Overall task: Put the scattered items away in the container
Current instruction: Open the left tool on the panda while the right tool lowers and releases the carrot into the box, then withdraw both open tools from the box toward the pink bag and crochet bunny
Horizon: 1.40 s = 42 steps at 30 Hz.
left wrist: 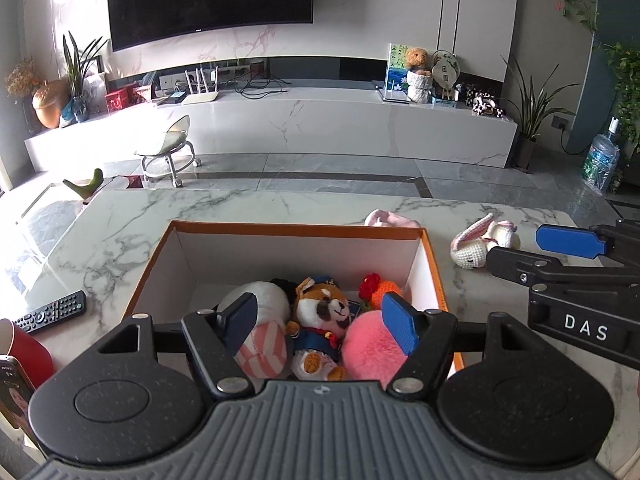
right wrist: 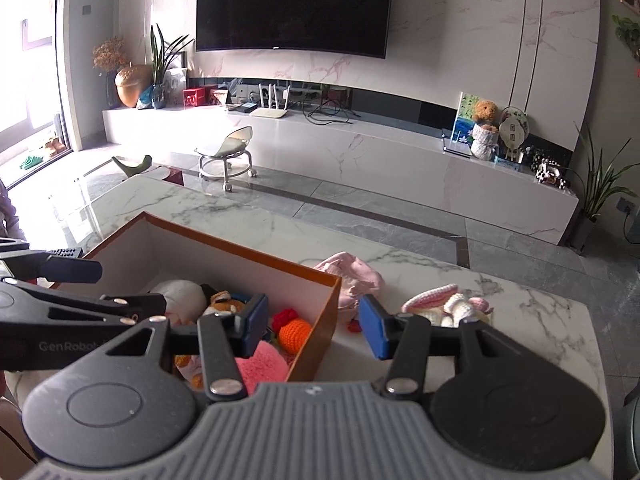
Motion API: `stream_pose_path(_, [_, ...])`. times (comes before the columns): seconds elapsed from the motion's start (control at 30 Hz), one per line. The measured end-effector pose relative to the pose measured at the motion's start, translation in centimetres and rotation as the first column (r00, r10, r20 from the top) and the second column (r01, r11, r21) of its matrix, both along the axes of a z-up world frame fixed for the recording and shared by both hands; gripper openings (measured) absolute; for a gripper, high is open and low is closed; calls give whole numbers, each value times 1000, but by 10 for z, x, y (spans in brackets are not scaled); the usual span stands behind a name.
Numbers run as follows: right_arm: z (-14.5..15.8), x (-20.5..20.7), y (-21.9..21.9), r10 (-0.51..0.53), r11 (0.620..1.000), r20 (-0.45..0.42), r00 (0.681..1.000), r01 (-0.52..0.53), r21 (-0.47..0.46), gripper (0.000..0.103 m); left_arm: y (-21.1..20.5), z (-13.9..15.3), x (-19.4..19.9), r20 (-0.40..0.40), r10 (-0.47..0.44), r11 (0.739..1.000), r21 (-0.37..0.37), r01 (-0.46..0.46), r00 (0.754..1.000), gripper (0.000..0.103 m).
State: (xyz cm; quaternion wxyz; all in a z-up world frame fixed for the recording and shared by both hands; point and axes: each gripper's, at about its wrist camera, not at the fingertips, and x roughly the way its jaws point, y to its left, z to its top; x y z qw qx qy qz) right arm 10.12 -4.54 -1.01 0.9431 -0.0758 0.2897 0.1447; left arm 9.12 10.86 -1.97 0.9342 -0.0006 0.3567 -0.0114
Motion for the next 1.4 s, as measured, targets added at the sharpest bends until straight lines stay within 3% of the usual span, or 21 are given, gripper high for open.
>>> stream_pose_path(0.53, [-7, -61, -73, -124, 989, -8, 992, 124, 81, 54, -71, 3, -38, 36, -127, 992, 17, 127, 991, 81])
stream_pose_path(1.4, [-57, -107, -116, -183, 977, -88, 979, 191, 98, 54, -102, -45, -77, -8, -131, 991, 19, 131, 991, 81])
